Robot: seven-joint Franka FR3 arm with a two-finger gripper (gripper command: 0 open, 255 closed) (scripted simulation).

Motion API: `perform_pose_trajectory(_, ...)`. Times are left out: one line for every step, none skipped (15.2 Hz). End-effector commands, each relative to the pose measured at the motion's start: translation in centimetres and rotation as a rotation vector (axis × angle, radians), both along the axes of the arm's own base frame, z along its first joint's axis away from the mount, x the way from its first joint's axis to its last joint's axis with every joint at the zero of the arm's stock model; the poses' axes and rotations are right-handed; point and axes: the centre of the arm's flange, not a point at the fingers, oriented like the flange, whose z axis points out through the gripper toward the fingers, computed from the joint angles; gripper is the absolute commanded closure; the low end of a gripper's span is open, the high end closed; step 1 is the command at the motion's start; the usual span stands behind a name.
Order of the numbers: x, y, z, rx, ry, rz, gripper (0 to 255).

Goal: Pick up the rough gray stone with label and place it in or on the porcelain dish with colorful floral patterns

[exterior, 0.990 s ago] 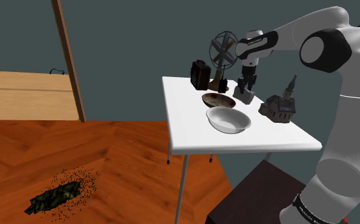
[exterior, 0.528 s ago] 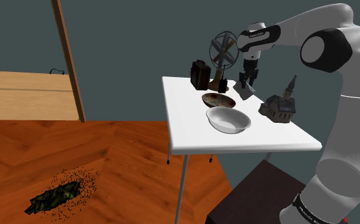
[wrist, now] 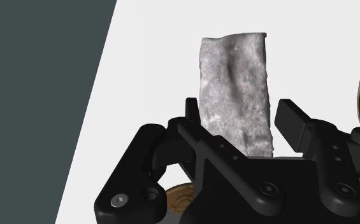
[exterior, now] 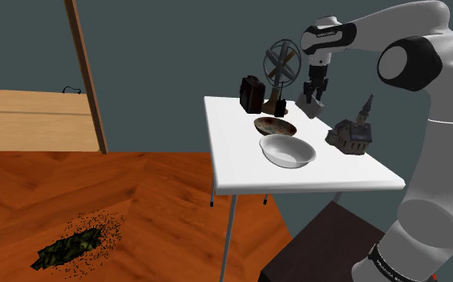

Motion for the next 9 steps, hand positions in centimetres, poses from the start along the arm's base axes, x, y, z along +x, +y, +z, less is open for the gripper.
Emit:
perform_pose_trajectory(-0.1,0.0,1.2,0.0,0.0,0.0,255)
perform_pose_trajectory(-0.1,0.0,1.7,0.0,0.0,0.0,255)
perform_pose_trajectory(-0.1,0.0,2.2,0.0,0.0,0.0,255)
perform_pose_trajectory(-0.1,0.0,2.8,0.0,0.0,0.0,255)
perform_pose_trajectory(-0.1,0.0,3.3,0.0,0.0,0.0,255)
perform_pose_trajectory(-0.1,0.0,3.7,0.0,0.0,0.0,255)
perform_pose_trajectory(0.1,1.3,3.8,0.0,0.0,0.0,255)
perform_pose_trajectory(0.3,2.6,3.9,0.0,0.0,0.0,255)
perform_pose_trajectory(0.5,3.9,4.0,0.0,0.0,0.0,255)
